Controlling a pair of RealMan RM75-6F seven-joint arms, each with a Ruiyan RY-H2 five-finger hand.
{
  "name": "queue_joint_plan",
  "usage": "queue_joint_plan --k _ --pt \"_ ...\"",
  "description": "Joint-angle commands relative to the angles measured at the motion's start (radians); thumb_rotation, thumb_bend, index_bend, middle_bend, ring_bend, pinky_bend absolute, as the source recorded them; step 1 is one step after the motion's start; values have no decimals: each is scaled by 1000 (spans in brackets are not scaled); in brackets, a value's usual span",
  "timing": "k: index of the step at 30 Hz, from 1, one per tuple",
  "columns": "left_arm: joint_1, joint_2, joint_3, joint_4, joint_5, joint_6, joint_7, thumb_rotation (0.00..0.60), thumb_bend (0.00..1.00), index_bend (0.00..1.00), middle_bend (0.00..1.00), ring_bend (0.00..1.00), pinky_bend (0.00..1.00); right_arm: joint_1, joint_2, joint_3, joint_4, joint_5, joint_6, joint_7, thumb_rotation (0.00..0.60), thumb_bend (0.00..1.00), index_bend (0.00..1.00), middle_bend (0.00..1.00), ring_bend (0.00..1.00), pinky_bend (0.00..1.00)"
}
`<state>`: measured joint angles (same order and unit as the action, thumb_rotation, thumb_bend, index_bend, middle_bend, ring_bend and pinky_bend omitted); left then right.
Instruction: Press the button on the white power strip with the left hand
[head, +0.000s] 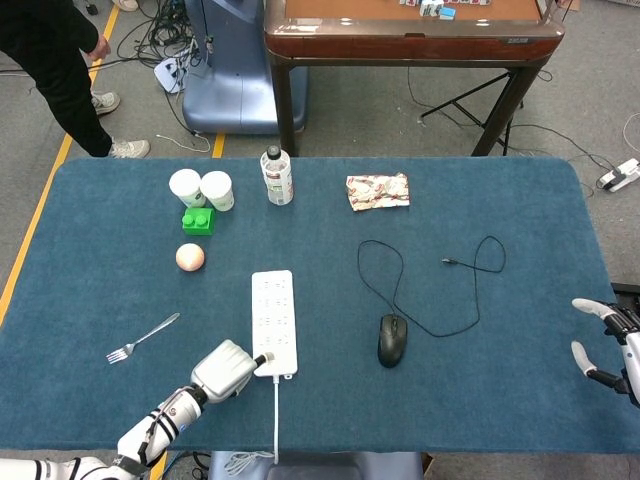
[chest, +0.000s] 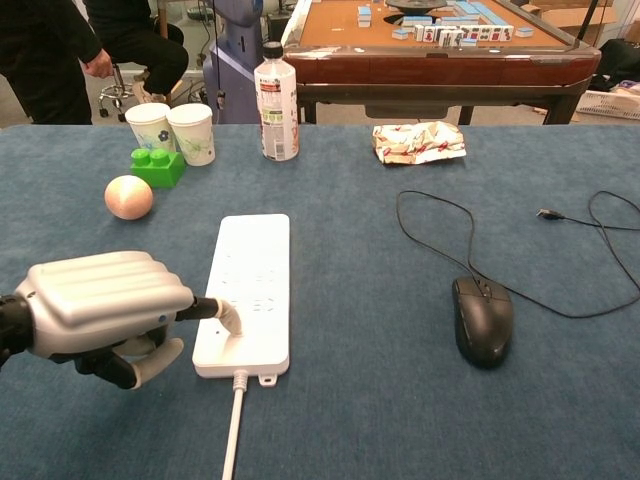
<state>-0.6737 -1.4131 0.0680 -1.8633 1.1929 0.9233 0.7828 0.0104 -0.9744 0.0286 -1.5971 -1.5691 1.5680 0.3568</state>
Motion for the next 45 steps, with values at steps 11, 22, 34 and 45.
queue_joint_plan --k 11,22,34,45 --pt "-19 -16 13 -1 -39 15 44 600 689 248 1000 1000 1000 -2 1 4 3 1 1 11 600 355 264 313 252 435" --pt "14 73 30 -95 70 96 -22 600 688 243 1000 1000 1000 2 1 -6 10 -35 5 27 600 355 264 313 252 435" --pt "129 290 69 -123 195 228 -292 600 676 226 891 810 992 17 -4 -12 -5 -34 -30 -17 600 356 264 313 252 435" --pt "300 347 52 14 194 420 -521 600 583 302 498 466 597 38 -20 -20 -25 -34 -76 -87 600 353 264 313 253 435"
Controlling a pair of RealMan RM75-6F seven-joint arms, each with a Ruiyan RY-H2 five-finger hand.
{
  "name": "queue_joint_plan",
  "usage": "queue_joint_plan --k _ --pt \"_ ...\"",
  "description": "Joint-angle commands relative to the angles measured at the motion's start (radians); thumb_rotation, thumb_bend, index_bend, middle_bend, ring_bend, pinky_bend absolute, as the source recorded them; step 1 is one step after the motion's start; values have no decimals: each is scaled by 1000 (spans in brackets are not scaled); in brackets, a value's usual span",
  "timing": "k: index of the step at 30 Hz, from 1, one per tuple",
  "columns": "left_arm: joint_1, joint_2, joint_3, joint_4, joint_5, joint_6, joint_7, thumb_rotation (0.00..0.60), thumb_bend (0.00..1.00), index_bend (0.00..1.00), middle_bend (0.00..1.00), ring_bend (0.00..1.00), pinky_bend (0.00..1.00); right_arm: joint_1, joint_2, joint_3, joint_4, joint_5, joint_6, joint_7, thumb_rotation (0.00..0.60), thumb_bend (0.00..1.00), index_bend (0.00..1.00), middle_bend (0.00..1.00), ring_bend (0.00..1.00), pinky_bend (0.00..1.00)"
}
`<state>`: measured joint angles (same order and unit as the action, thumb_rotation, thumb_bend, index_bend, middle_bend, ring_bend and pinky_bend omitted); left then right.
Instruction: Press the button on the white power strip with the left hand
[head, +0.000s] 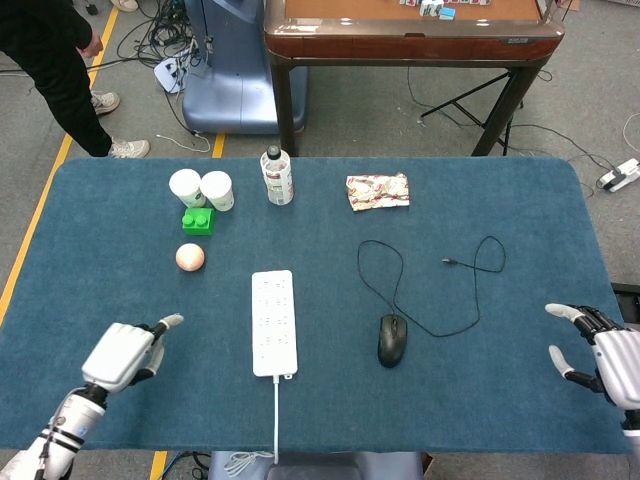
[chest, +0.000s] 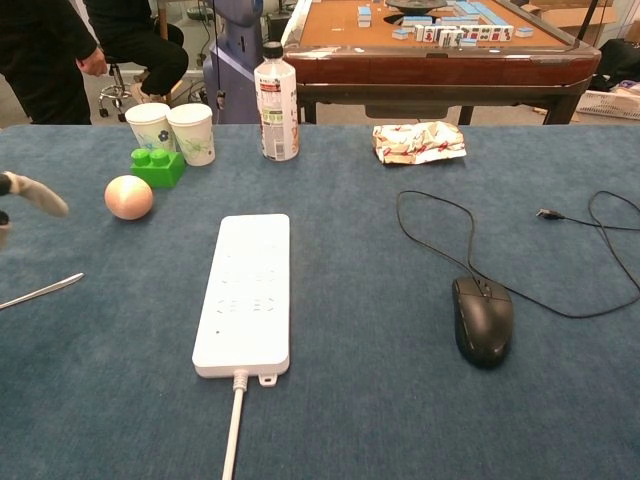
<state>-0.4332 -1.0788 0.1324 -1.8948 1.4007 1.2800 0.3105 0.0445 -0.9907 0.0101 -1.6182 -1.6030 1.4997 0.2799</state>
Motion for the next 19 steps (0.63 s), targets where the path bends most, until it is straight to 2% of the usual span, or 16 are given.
queue_joint_plan --k 1,4,7,12,19 --pt "74 16 -15 51 -22 77 -64 600 579 328 477 446 544 6 -5 -2 -5 1 -11 -14 600 353 264 313 253 435" --pt "119 28 -24 70 -35 123 -111 600 574 366 457 429 478 12 -10 -3 -8 5 -23 -31 600 350 264 313 252 435" --pt "163 32 -26 96 -36 167 -130 600 574 384 457 428 470 19 -14 -4 -12 8 -38 -48 600 341 264 315 253 435" --pt "214 37 -24 131 -59 190 -100 600 575 403 457 428 470 29 -18 -6 -18 13 -61 -75 600 316 264 316 253 435" --pt "247 32 -62 124 -84 227 -32 600 574 417 457 428 470 38 -17 -3 -25 43 -88 -104 600 313 264 316 252 435"
